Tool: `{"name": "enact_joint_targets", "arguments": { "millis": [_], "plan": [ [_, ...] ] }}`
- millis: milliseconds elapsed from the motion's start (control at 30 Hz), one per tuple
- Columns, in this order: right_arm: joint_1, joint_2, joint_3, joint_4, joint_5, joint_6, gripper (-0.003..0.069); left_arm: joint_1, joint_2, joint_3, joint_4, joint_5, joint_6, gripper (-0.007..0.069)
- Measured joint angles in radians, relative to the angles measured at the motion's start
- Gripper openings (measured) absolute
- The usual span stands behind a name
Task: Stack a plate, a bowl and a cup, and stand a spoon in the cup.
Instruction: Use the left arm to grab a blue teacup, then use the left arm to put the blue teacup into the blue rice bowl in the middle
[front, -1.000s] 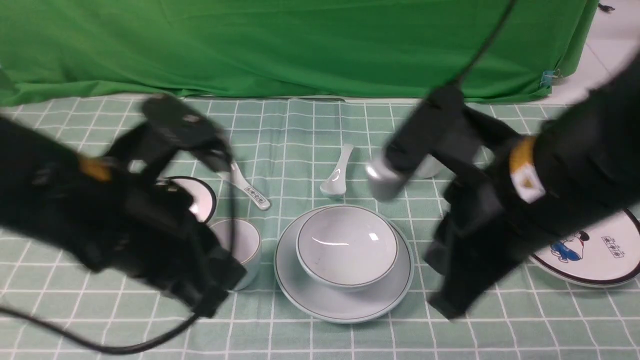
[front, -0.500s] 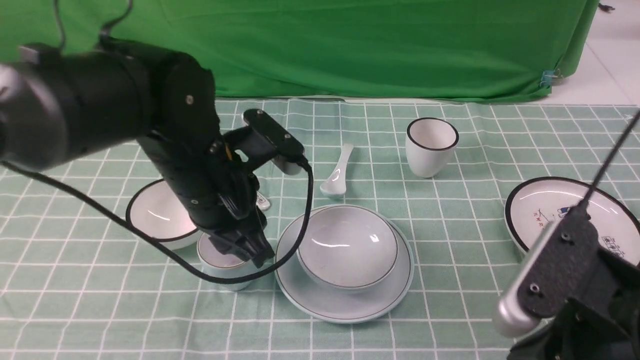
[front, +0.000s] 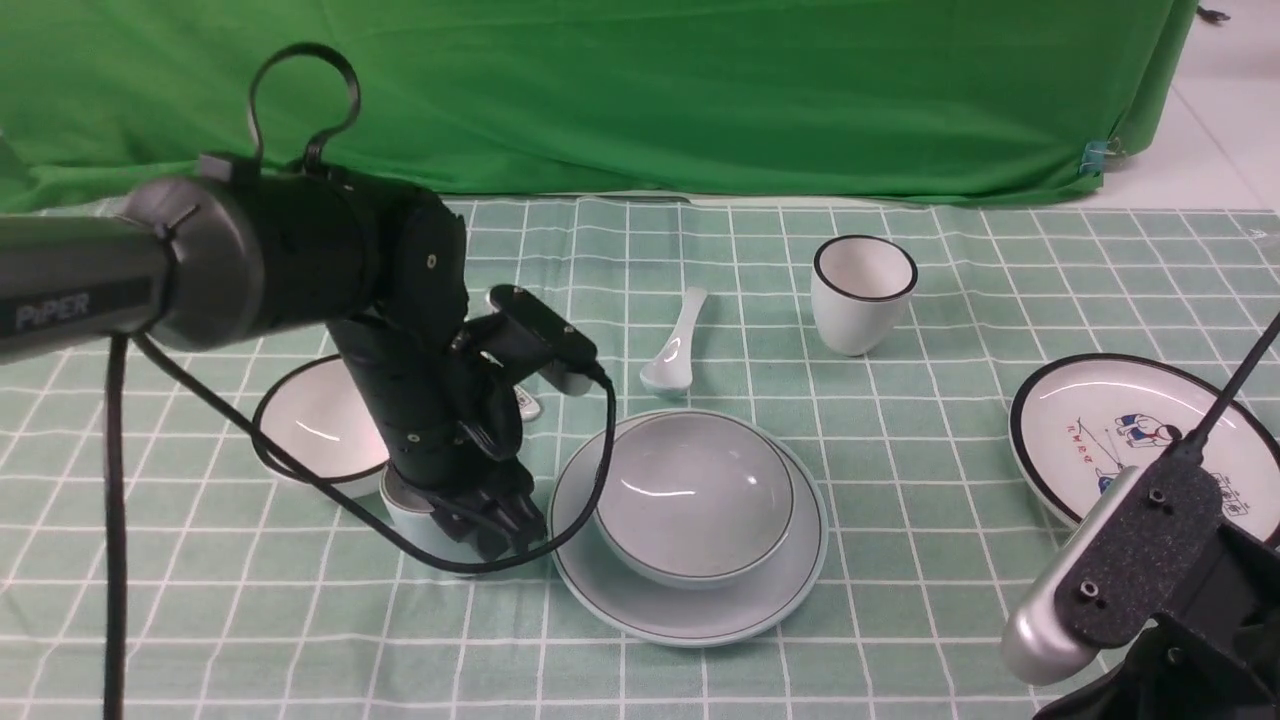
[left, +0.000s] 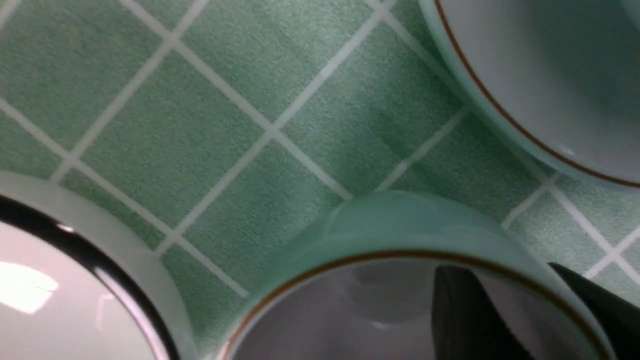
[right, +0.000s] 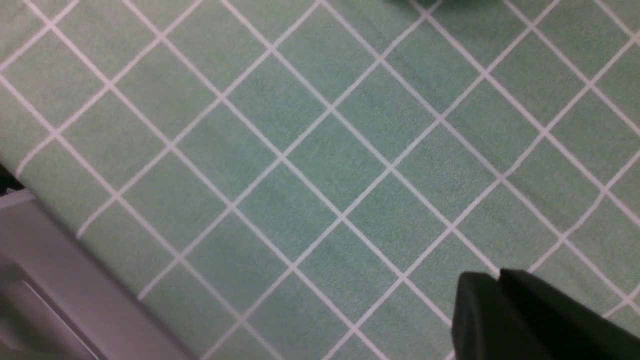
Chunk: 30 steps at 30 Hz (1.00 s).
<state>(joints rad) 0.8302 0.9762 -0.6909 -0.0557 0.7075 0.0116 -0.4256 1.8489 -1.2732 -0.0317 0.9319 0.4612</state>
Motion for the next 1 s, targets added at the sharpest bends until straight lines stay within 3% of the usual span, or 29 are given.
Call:
{"name": "enact_joint_targets", "arguments": {
  "millis": [67,133,367,633,1000],
  "plan": [
    [0.000,0.000,0.000,0.000,-0.001,0.000,0.0084,0.000,-0.005,-0.013,-0.029,0.035,0.001,0.0057],
    [0.000,0.000,0.000,0.000,-0.002,0.001,0.0086,0.000,-0.018,-0.031,-0.056,0.078,0.002,0.0039],
    [0.000,0.000,0.000,0.000,-0.010,0.001,0.0088,-0.044,-0.121,-0.157,-0.078,0.175,-0.010,0.0037],
    [0.000,0.000,0.000,-0.001,-0.013,0.002,0.0088,-0.229,-0.017,-0.379,-0.044,0.187,-0.016,0.0039],
    [0.000,0.000,0.000,-0.001,-0.008,0.003,0.0090,-0.253,0.198,-0.495,0.016,0.211,-0.017,0.0039]
  ]
}}
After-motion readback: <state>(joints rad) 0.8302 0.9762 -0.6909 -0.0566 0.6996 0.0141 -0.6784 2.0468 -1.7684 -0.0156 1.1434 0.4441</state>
